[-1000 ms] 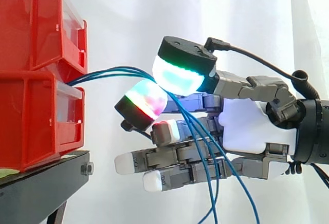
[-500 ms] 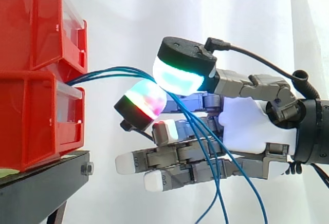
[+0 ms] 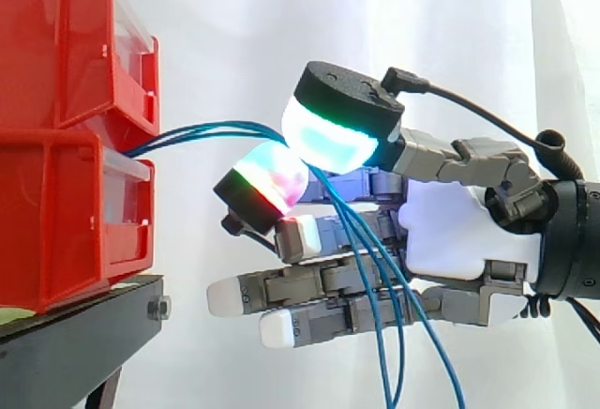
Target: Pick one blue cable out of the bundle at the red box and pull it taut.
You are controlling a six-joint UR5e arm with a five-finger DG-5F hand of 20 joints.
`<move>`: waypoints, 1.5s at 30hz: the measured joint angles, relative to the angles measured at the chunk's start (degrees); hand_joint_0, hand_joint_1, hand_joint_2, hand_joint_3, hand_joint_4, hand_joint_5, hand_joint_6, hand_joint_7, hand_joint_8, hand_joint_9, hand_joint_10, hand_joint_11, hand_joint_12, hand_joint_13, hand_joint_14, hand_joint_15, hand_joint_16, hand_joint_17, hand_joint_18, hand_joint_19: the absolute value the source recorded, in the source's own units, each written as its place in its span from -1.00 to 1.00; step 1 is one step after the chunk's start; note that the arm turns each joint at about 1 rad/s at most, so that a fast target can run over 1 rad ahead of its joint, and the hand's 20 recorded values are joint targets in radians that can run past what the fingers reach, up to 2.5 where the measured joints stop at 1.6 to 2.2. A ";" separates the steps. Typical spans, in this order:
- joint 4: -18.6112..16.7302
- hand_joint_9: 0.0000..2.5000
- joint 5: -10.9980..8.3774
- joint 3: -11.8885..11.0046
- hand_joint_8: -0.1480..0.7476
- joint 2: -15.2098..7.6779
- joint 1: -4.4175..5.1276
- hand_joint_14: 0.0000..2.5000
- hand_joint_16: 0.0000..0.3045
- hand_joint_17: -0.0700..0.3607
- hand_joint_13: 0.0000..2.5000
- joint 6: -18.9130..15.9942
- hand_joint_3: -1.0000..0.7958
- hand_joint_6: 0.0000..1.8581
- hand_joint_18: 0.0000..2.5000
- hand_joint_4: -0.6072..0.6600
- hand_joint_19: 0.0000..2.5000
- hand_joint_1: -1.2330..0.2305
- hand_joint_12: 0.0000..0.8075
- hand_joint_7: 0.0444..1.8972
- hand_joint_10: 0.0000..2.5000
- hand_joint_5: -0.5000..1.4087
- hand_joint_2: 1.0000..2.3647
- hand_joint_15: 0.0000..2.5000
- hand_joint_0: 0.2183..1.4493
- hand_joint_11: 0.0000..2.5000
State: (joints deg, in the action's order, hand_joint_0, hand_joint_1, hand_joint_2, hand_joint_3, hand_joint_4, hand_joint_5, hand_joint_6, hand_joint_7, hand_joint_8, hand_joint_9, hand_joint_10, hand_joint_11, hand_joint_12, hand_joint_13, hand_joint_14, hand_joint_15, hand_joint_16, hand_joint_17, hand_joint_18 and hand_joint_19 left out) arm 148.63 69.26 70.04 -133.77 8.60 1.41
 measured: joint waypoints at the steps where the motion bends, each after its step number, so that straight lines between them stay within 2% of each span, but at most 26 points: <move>1: -0.01 -0.28 0.00 0.00 -0.13 0.00 -0.01 -0.99 -0.73 -0.24 -0.57 0.00 -0.33 -0.05 -0.54 -0.18 -0.73 -0.53 -0.25 0.08 -0.99 -0.68 -0.99 -0.79 -0.11 -0.23; 3: -0.01 -0.29 0.00 0.00 -0.13 0.00 0.00 -0.99 -0.73 -0.24 -0.58 0.00 -0.43 -0.05 -0.54 -0.16 -0.74 -0.53 -0.25 0.02 -0.99 -0.68 -1.00 -0.79 -0.07 -0.22; 5: -0.01 -0.30 0.00 0.00 -0.14 0.00 0.00 -0.99 -0.73 -0.25 -0.58 0.00 -0.44 -0.06 -0.54 -0.11 -0.74 -0.50 -0.26 -0.05 -0.99 -0.68 -1.00 -0.78 -0.04 -0.23; 12: -0.01 -0.32 0.01 0.00 -0.15 0.00 0.00 -0.99 -0.73 -0.25 -0.58 0.00 -0.44 -0.06 -0.54 0.00 -0.76 -0.52 -0.26 -0.06 -0.99 -0.69 -1.00 -0.79 -0.05 -0.23; 15: -0.06 -0.32 0.01 0.00 -0.15 0.00 0.01 -0.99 -0.73 -0.25 -0.59 0.00 -0.44 -0.06 -0.54 0.05 -0.75 -0.54 -0.26 -0.04 -0.99 -0.69 -1.00 -0.78 -0.15 -0.22; 17: -0.08 -0.32 0.00 0.00 -0.12 0.00 0.01 -0.99 -0.73 -0.24 -0.60 0.00 -0.44 -0.06 -0.55 0.07 -0.73 -0.51 -0.25 -0.04 -0.99 -0.68 -1.00 -0.77 -0.35 -0.22; 21: -0.10 -0.32 0.00 0.01 -0.08 0.00 0.01 -0.99 -0.72 -0.23 -0.59 -0.04 -0.44 -0.07 -0.55 0.10 -0.71 -0.48 -0.22 -0.03 -0.99 -0.68 -1.00 -0.77 -0.43 -0.22; 22: -0.10 -0.31 0.00 0.01 -0.06 0.00 0.00 -0.99 -0.71 -0.22 -0.59 -0.05 -0.44 -0.07 -0.55 0.10 -0.70 -0.42 -0.22 -0.03 -0.99 -0.68 -1.00 -0.77 -0.46 -0.22; 27: -0.10 -0.27 0.00 0.01 -0.06 0.00 0.01 -0.99 -0.72 -0.23 -0.57 -0.04 -0.44 -0.06 -0.54 0.07 -0.68 -0.27 -0.22 0.03 -0.99 -0.67 -1.00 -0.76 -0.34 -0.21; 31: -0.07 -0.25 0.00 0.00 -0.05 0.00 0.00 -0.99 -0.72 -0.24 -0.56 -0.01 -0.38 -0.06 -0.53 0.05 -0.67 -0.27 -0.23 0.05 -0.99 -0.66 -0.99 -0.75 -0.33 -0.22; 37: 0.11 -0.25 0.00 0.00 -0.04 0.00 0.01 -0.99 -0.72 -0.23 -0.55 -0.07 -0.15 -0.05 -0.51 0.00 -0.69 -0.39 -0.22 0.10 -0.99 -0.66 -0.98 -0.75 -0.29 -0.18; 40: 0.10 -0.25 0.00 0.00 -0.03 0.00 0.01 -0.99 -0.72 -0.23 -0.55 -0.08 -0.10 -0.04 -0.51 -0.06 -0.70 -0.44 -0.22 0.11 -0.99 -0.66 -0.98 -0.76 -0.27 -0.18; 45: 0.07 -0.28 0.00 0.00 -0.06 0.00 0.01 -0.99 -0.72 -0.23 -0.56 -0.02 -0.21 -0.04 -0.51 -0.13 -0.71 -0.49 -0.23 0.04 -0.99 -0.67 -0.98 -0.77 -0.19 -0.20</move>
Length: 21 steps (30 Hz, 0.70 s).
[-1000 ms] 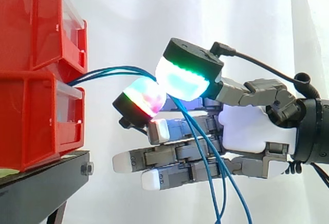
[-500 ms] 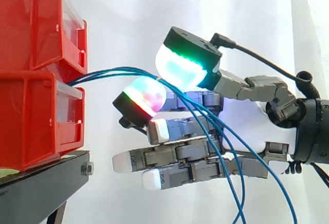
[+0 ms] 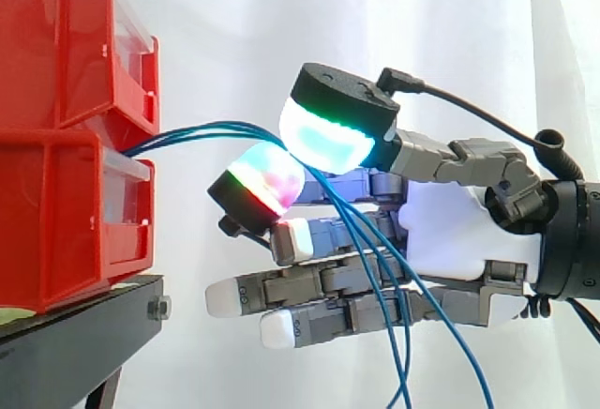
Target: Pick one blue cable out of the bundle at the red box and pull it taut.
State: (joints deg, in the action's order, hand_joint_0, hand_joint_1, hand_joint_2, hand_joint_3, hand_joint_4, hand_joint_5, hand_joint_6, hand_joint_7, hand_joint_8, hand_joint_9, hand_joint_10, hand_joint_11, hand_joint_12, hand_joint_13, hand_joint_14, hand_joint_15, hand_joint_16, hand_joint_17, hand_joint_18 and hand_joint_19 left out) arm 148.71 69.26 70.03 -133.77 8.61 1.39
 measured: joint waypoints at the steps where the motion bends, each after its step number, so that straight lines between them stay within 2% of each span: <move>1: 0.00 -0.28 0.00 0.00 -0.07 0.00 0.00 -0.99 -0.72 -0.23 -0.56 0.00 -0.24 -0.04 -0.52 -0.13 -0.71 -0.51 -0.23 0.04 -0.99 -0.67 -0.98 -0.77 -0.17 -0.20; 6: 0.07 -0.31 0.00 0.00 -0.08 0.00 0.00 -0.99 -0.72 -0.24 -0.58 -0.02 -0.35 -0.04 -0.54 -0.14 -0.71 -0.52 -0.24 0.01 -0.99 -0.68 -0.99 -0.77 -0.11 -0.23; 7: 0.08 -0.32 0.00 0.00 -0.09 0.00 0.00 -0.99 -0.73 -0.24 -0.59 -0.04 -0.44 -0.05 -0.55 -0.11 -0.71 -0.50 -0.24 -0.01 -0.99 -0.68 -1.00 -0.78 -0.08 -0.24; 11: 0.09 -0.37 0.00 0.01 -0.09 0.00 0.00 -0.99 -0.72 -0.23 -0.63 -0.13 -0.44 -0.08 -0.56 -0.07 -0.73 -0.47 -0.25 0.00 -0.99 -0.68 -1.00 -0.79 -0.06 -0.31; 18: 0.71 -0.40 -0.26 0.01 -0.10 0.00 0.00 -0.99 -0.72 -0.23 -0.64 -0.74 -0.44 -0.08 -0.57 -0.02 -0.73 -0.48 -0.24 -0.03 -0.99 -0.69 -1.00 -0.80 -0.02 -0.31; 21: 1.31 -0.41 -0.54 0.01 -0.10 0.00 0.00 -0.99 -0.72 -0.23 -0.65 -1.33 -0.44 -0.08 -0.55 0.07 -0.73 -0.48 -0.24 -0.04 -0.99 -0.70 -1.00 -0.80 -0.11 -0.31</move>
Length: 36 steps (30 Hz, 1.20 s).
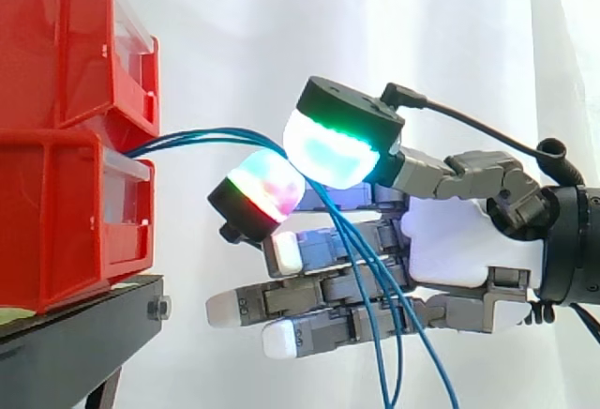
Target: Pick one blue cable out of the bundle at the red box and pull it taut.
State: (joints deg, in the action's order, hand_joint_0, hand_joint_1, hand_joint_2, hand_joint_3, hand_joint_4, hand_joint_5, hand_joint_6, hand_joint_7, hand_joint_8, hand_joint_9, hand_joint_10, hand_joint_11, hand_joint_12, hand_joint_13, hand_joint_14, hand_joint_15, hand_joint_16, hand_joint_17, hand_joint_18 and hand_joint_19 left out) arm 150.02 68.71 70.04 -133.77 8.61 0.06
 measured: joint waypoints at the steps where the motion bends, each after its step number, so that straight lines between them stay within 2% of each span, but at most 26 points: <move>1: 0.20 -0.41 -0.09 0.00 -0.10 0.00 0.00 -0.99 -0.72 -0.23 -0.65 -0.21 -0.44 -0.08 -0.55 0.09 -0.72 -0.48 -0.24 -0.04 -0.99 -0.70 -1.00 -0.80 -0.20 -0.31; 2: 0.30 -0.41 -0.14 -0.01 -0.09 0.00 0.00 -0.99 -0.72 -0.23 -0.65 -0.32 -0.44 -0.08 -0.56 0.10 -0.70 -0.45 -0.24 -0.04 -0.99 -0.70 -1.00 -0.79 -0.30 -0.31; 5: 0.48 -0.40 -0.19 0.00 -0.05 0.00 0.00 -0.99 -0.72 -0.22 -0.65 -0.52 -0.44 -0.09 -0.56 0.12 -0.69 -0.32 -0.22 -0.03 -0.99 -0.69 -1.00 -0.78 -0.41 -0.31; 9: 0.53 -0.37 -0.22 -0.01 -0.02 0.00 0.06 -0.99 -0.71 -0.21 -0.64 -0.57 -0.44 -0.10 -0.55 0.13 -0.68 -0.24 -0.20 -0.01 -0.99 -0.68 -1.00 -0.78 -0.46 -0.32; 11: 0.54 -0.35 -0.22 0.00 -0.02 0.00 0.07 -0.99 -0.72 -0.22 -0.64 -0.58 -0.44 -0.10 -0.56 0.11 -0.67 -0.19 -0.22 0.02 -0.99 -0.67 -1.00 -0.78 -0.40 -0.31; 13: 0.54 -0.34 -0.21 -0.01 -0.02 0.00 0.08 -0.99 -0.72 -0.23 -0.63 -0.59 -0.43 -0.10 -0.55 0.11 -0.67 -0.22 -0.22 0.04 -0.99 -0.67 -1.00 -0.78 -0.33 -0.31; 14: 0.54 -0.32 -0.21 -0.01 -0.01 0.00 0.08 -0.99 -0.72 -0.23 -0.62 -0.59 -0.35 -0.08 -0.54 0.09 -0.67 -0.24 -0.22 0.05 -0.99 -0.67 -0.99 -0.78 -0.30 -0.29; 19: 0.54 -0.31 -0.23 0.00 0.00 0.00 0.09 -0.99 -0.72 -0.23 -0.61 -0.59 -0.19 -0.07 -0.53 0.06 -0.68 -0.36 -0.22 0.07 -0.99 -0.67 -0.98 -0.78 -0.28 -0.25; 22: 0.63 -0.32 -0.24 0.00 0.00 0.00 0.09 -0.99 -0.72 -0.23 -0.61 -0.62 -0.15 -0.06 -0.52 0.06 -0.69 -0.39 -0.22 0.06 -0.99 -0.67 -0.98 -0.78 -0.28 -0.24; 25: 0.94 -0.32 -0.25 0.00 0.00 0.00 0.09 -0.99 -0.72 -0.23 -0.61 -0.66 -0.18 -0.05 -0.52 0.11 -0.69 -0.40 -0.22 0.01 -0.99 -0.68 -0.98 -0.78 -0.26 -0.24; 29: 1.11 -0.32 -0.24 0.00 -0.01 0.00 0.09 -0.99 -0.72 -0.23 -0.61 -0.67 -0.42 -0.08 -0.53 0.15 -0.67 -0.27 -0.22 -0.04 -0.99 -0.67 -1.00 -0.76 -0.38 -0.27; 36: 1.03 -0.30 -0.24 0.00 0.02 0.00 0.14 -0.99 -0.72 -0.22 -0.61 -0.68 -0.44 -0.11 -0.52 0.15 -0.66 -0.18 -0.21 -0.03 -0.99 -0.66 -1.00 -0.76 -0.43 -0.26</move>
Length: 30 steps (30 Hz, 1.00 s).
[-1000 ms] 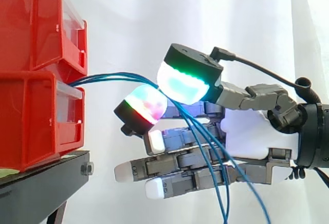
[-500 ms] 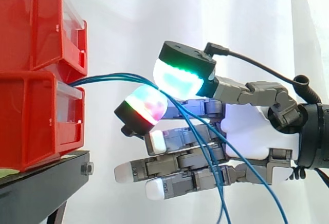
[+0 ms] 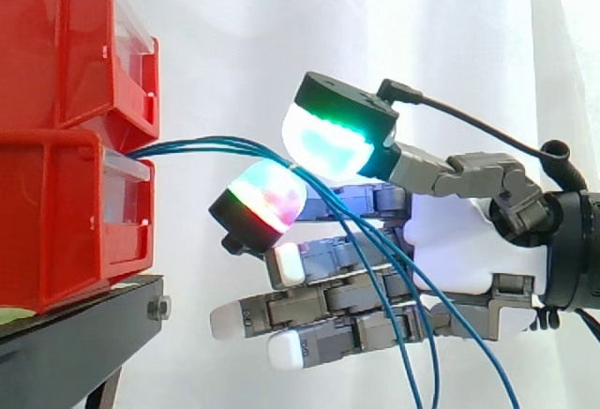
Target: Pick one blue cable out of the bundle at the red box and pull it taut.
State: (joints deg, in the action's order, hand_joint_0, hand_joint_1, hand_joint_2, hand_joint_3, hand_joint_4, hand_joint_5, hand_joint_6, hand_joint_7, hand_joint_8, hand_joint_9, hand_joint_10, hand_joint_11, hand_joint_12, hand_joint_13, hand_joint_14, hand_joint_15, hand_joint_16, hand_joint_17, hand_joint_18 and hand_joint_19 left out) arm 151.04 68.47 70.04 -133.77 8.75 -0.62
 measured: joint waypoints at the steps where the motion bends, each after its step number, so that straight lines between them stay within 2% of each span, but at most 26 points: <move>1: 0.00 -0.29 0.00 0.00 0.03 0.00 0.04 -0.99 -0.72 -0.22 -0.60 0.00 -0.44 -0.12 -0.52 0.15 -0.66 -0.18 -0.21 0.00 -0.99 -0.66 -1.00 -0.77 -0.43 -0.27; 6: -0.10 -0.27 -0.10 -0.01 0.04 0.00 0.11 -0.99 -0.71 -0.21 -0.59 0.00 -0.44 -0.10 -0.50 0.16 -0.66 -0.28 -0.19 0.03 -0.99 -0.66 -1.00 -0.76 -0.46 -0.23; 10: -0.13 -0.26 -0.14 -0.01 0.08 0.00 0.12 -0.99 -0.68 -0.16 -0.57 0.00 -0.44 -0.09 -0.48 0.19 -0.68 -0.39 -0.14 0.02 -0.99 -0.65 -1.00 -0.77 -0.58 -0.22; 15: -0.14 -0.25 -0.17 -0.01 0.12 0.00 0.13 -0.99 -0.66 -0.13 -0.57 0.00 -0.44 -0.08 -0.46 0.20 -0.70 -0.43 -0.10 0.00 -0.99 -0.65 -1.00 -0.77 -0.65 -0.21; 18: -0.13 -0.25 -0.17 -0.02 0.08 0.00 0.13 -0.99 -0.68 -0.17 -0.57 0.00 -0.44 -0.08 -0.48 0.18 -0.68 -0.46 -0.15 0.04 -0.99 -0.64 -1.00 -0.77 -0.58 -0.19; 20: -0.14 -0.24 -0.17 -0.02 0.04 0.00 0.13 -0.99 -0.72 -0.23 -0.57 0.00 -0.44 -0.07 -0.49 0.16 -0.67 -0.42 -0.21 0.11 -0.99 -0.64 -1.00 -0.76 -0.38 -0.20; 22: -0.14 -0.24 -0.17 -0.02 0.03 0.00 0.13 -0.99 -0.72 -0.23 -0.56 0.00 -0.39 -0.06 -0.48 0.14 -0.66 -0.40 -0.22 0.15 -0.99 -0.64 -1.00 -0.76 -0.31 -0.19; 24: -0.14 -0.22 -0.17 -0.02 0.04 0.00 0.13 -0.99 -0.72 -0.23 -0.56 0.00 -0.33 -0.06 -0.48 0.12 -0.66 -0.42 -0.21 0.17 -0.99 -0.64 -0.99 -0.76 -0.29 -0.18; 25: -0.14 -0.23 -0.16 -0.02 0.03 0.00 0.13 -0.99 -0.72 -0.23 -0.56 0.00 -0.23 -0.05 -0.47 0.09 -0.66 -0.44 -0.21 0.20 -0.99 -0.64 -0.98 -0.76 -0.28 -0.17; 30: -0.20 -0.22 -0.16 -0.02 0.04 0.00 0.13 -0.99 -0.72 -0.23 -0.55 0.00 -0.11 -0.03 -0.47 0.01 -0.67 -0.46 -0.21 0.21 -0.99 -0.64 -0.97 -0.75 -0.28 -0.16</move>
State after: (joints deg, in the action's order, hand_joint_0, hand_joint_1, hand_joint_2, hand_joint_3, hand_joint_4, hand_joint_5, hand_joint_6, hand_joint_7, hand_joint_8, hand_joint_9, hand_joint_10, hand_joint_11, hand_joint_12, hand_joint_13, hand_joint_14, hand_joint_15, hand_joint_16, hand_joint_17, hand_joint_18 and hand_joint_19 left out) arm 150.85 68.31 70.02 -133.77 8.88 -0.62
